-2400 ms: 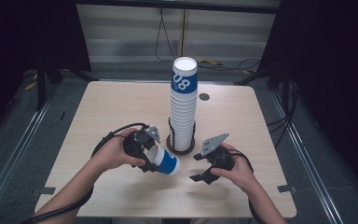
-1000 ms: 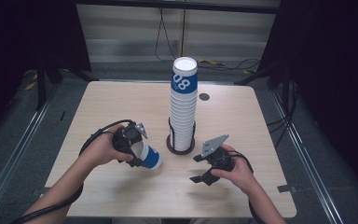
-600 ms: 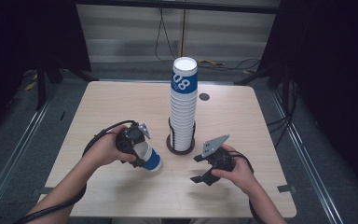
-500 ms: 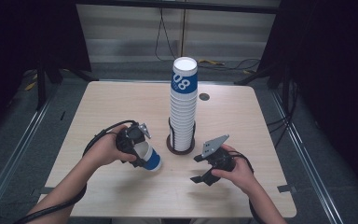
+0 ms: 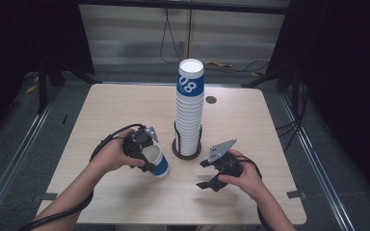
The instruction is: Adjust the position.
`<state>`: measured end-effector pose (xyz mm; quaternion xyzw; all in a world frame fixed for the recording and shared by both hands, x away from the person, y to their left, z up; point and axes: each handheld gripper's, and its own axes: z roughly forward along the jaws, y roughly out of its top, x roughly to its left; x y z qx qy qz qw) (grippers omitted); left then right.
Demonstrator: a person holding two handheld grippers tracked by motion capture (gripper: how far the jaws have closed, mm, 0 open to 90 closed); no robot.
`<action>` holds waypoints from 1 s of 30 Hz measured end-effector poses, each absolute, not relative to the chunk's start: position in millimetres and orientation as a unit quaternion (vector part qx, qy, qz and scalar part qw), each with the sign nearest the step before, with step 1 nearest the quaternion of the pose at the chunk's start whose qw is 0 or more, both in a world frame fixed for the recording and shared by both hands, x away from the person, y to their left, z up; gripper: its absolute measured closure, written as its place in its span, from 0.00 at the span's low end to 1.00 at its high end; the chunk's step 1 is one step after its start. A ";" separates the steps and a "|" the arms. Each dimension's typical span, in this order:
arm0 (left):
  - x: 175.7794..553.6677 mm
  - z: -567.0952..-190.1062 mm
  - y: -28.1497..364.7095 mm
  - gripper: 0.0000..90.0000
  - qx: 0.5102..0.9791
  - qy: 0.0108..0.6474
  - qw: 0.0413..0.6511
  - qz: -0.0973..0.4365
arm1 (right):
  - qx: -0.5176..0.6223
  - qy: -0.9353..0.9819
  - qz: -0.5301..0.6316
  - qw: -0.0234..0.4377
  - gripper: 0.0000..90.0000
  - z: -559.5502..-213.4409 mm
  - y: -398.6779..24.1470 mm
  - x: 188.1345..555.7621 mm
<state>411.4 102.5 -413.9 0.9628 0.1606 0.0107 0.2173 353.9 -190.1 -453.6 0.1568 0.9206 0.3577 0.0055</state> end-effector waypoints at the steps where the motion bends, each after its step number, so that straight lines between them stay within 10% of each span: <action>1: 411.3 -413.9 101.7 0.15 0.963 0.161 0.218 0.010 | 0.157 0.921 0.358 0.006 0.21 -453.6 -190.1 353.8; 30: 406.1 -431.7 84.5 0.15 0.947 0.147 0.285 0.003 | 0.155 0.922 0.356 0.005 0.21 -454.9 -191.1 354.2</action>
